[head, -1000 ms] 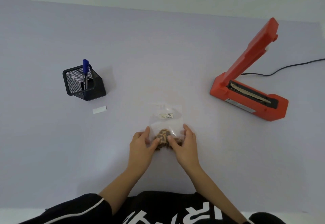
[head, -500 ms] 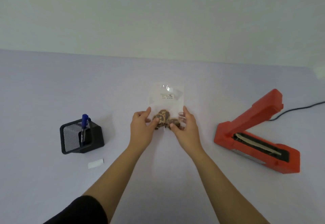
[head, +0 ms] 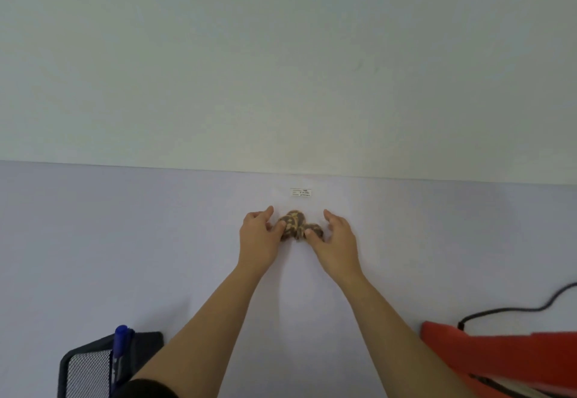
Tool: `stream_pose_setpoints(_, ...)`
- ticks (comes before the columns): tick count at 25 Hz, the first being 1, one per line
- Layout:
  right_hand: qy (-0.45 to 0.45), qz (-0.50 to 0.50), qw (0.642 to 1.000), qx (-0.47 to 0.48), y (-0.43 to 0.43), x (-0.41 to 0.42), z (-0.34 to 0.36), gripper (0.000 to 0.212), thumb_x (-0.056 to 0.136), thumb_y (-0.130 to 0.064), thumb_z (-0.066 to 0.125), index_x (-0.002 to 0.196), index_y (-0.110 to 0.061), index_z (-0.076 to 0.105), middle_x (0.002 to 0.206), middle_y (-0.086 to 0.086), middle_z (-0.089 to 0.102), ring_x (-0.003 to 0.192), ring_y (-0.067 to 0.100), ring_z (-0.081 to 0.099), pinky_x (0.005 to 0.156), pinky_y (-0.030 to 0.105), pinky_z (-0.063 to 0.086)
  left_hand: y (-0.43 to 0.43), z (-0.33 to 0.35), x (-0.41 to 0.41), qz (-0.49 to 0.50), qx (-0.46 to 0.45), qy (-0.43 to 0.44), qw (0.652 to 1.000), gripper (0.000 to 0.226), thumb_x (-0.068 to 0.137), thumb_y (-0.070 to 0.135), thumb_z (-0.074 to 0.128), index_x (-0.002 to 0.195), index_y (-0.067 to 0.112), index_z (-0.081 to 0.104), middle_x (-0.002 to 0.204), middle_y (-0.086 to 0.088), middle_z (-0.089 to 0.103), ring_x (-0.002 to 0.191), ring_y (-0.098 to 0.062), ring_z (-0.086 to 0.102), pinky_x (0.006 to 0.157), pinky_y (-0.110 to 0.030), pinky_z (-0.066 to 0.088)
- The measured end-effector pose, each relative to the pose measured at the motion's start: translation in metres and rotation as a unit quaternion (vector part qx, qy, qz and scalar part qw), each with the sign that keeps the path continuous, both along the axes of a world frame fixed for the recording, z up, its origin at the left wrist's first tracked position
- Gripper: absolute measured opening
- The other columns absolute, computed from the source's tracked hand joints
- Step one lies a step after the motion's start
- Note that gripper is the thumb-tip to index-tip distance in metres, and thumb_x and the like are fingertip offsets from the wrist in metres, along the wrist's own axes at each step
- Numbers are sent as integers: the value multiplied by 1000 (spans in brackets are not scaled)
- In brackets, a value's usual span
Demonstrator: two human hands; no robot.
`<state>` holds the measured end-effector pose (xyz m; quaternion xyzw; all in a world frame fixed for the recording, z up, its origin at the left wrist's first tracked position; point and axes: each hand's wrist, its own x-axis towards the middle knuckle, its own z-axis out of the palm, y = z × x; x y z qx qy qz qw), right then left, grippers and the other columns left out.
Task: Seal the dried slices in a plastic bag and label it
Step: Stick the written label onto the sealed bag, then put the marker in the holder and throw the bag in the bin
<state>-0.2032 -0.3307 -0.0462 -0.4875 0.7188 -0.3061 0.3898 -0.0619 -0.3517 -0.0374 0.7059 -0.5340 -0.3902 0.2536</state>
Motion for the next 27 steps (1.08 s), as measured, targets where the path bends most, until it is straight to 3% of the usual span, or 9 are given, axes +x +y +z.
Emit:
stream_pose_setpoints(5, 29, 18, 999, -7, 1, -1, 3, 58, 85, -25, 65, 136, -10, 41, 142, 9, 38, 134, 21, 31, 109, 27, 24, 3, -3, 1, -8, 6, -3, 1000, 45, 92, 28, 52, 134, 10, 47, 131, -12, 47, 114, -23, 52, 101, -30, 39)
stream_pose_setpoints(9, 40, 2, 996, -81, 22, 7, 17, 40, 87, -24, 62, 126, -14, 55, 138, 4, 40, 131, 18, 32, 95, 7, 21, 22, 13, 7, -1, -19, 3, 1000, 45, 93, 29, 52, 134, 10, 47, 137, -12, 44, 122, -26, 48, 104, -38, 39)
stream_pose_setpoints(14, -63, -11, 993, -95, 75, 42, 32, 35, 86, -29, 65, 120, -21, 60, 129, -5, 45, 123, 8, 40, 100, 18, 29, 90, 66, 34, 42, -115, -22, 992, 43, 92, 17, 53, 134, 10, 47, 135, -9, 45, 121, -23, 48, 102, -36, 43)
stream_pose_setpoints(17, -63, 1, 995, -83, 112, 68, 28, 39, 88, -29, 61, 125, -19, 55, 130, -4, 44, 123, 7, 40, 101, 19, 29, 146, 98, 71, 90, -164, -82, 979, 42, 91, 15, 54, 133, 11, 48, 140, -9, 43, 126, -22, 42, 101, -27, 36)
stream_pose_setpoints(19, -1, 13, 998, -66, 135, 81, 13, 44, 92, -31, 55, 132, -14, 48, 139, 2, 42, 131, 14, 35, 107, 24, 26, 179, 102, 101, 128, -144, -163, 968, 49, 89, 24, 57, 136, 14, 45, 148, -14, 32, 131, -31, 34, 102, -35, 34)
stream_pose_setpoints(21, 130, 52, 990, -18, 154, 89, -6, 57, 96, -42, 41, 142, -10, 32, 153, 7, 27, 142, 21, 18, 115, 34, 15, 206, 93, 127, 148, -34, -230, 961, 70, 83, 43, 60, 143, 22, 30, 155, -17, 11, 135, -41, 20, 106, -51, 29)
stream_pose_setpoints(23, 250, 101, 963, 23, 165, 93, -22, 73, 92, -58, 19, 147, -10, 15, 158, 6, 9, 145, 21, 3, 116, 39, 5, 220, 80, 142, 145, 62, -224, 962, 90, 76, 56, 61, 147, 28, 13, 156, -16, -4, 138, -45, 11, 109, -57, 23)
stream_pose_setpoints(25, 314, 118, 942, 20, 168, 95, -29, 82, 84, -61, 4, 147, -8, 8, 158, 7, 5, 145, 22, 2, 116, 41, 6, 221, 68, 146, 140, 75, -188, 969, 93, 76, 53, 65, 147, 28, 10, 155, -16, -1, 135, -48, 19, 107, -54, 28)
stream_pose_setpoints(27, 338, 113, 934, 11, 168, 97, -32, 81, 85, -59, 4, 147, -7, 9, 157, 8, 9, 145, 23, 7, 116, 43, 9, 217, 59, 146, 157, 31, -156, 975, 87, 76, 40, 69, 145, 25, 17, 149, -17, 17, 124, -43, 40, 99, -48, 39)
